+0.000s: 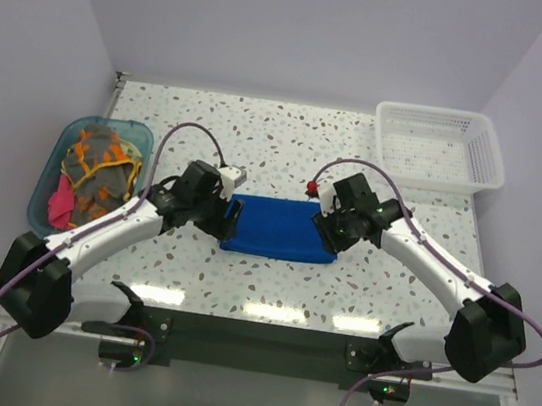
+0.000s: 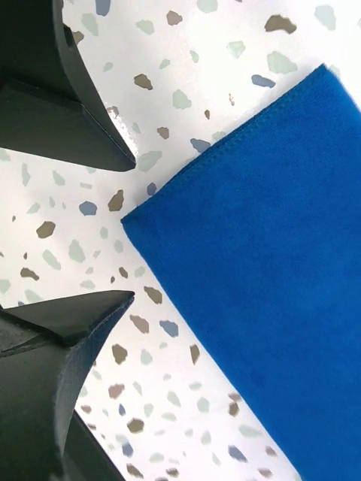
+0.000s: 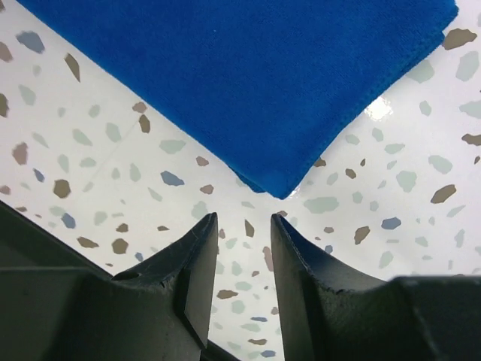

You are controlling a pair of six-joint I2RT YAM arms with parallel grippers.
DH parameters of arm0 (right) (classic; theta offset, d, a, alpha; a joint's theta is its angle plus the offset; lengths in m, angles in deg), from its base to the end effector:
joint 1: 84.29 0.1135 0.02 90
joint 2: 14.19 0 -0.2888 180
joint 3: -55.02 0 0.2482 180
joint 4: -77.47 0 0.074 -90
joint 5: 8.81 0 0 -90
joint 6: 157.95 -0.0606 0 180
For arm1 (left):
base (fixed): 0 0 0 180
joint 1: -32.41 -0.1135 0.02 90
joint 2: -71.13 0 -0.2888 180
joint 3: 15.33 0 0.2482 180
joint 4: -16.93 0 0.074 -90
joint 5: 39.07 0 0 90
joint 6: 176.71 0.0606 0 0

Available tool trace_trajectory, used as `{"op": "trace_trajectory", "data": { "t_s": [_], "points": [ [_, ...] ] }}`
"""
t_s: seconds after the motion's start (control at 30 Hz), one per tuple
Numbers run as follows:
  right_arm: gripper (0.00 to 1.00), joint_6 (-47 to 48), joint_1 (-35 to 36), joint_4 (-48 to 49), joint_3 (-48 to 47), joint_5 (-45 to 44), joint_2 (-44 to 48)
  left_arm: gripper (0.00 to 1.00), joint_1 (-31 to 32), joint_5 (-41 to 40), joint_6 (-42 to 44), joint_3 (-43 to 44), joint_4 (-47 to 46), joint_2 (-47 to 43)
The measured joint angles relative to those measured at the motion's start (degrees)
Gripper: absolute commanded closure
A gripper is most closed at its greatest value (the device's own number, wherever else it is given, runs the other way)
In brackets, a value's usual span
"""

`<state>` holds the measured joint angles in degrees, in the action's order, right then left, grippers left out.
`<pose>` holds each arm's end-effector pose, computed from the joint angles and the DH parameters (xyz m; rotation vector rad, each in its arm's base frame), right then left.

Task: Fold and stack the towels

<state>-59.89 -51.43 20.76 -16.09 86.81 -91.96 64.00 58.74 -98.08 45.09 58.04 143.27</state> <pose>0.2198 0.1491 0.2469 -0.9718 2.5151 0.2663 0.2133 -0.1408 0.2312 0.5044 2.4957 -0.4751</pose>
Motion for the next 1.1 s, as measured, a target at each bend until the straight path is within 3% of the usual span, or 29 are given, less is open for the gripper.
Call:
{"op": "trace_trajectory", "data": {
  "t_s": [0.2, 0.43, 0.73, 0.97, 1.1],
  "points": [
    [0.62, -7.5, 0.0, 1.6, 0.0, -1.4, 2.4, 0.42, 0.0, -0.1, -6.0, 0.5, -0.1, -3.0],
    [0.64, -18.1, 0.0, 12.2, 4.7, -3.9, 1.7, 0.62, 2.0, -0.1, -14.1, 1.4, -5.6, 2.8],
    [0.65, -29.4, -1.0, 25.3, 15.9, -6.2, -1.8, 0.74, 4.8, -3.6, -19.4, -4.4, -12.3, 10.3],
    [0.63, -33.5, -1.2, 28.4, 20.7, -7.0, 0.0, 0.76, 4.9, -6.6, -23.6, -10.2, -14.8, 8.1],
    [0.62, -33.2, -1.9, 27.2, 20.5, -8.7, 4.1, 0.69, 4.9, -9.3, -24.8, -10.5, -12.6, 5.5]
  ]
}}
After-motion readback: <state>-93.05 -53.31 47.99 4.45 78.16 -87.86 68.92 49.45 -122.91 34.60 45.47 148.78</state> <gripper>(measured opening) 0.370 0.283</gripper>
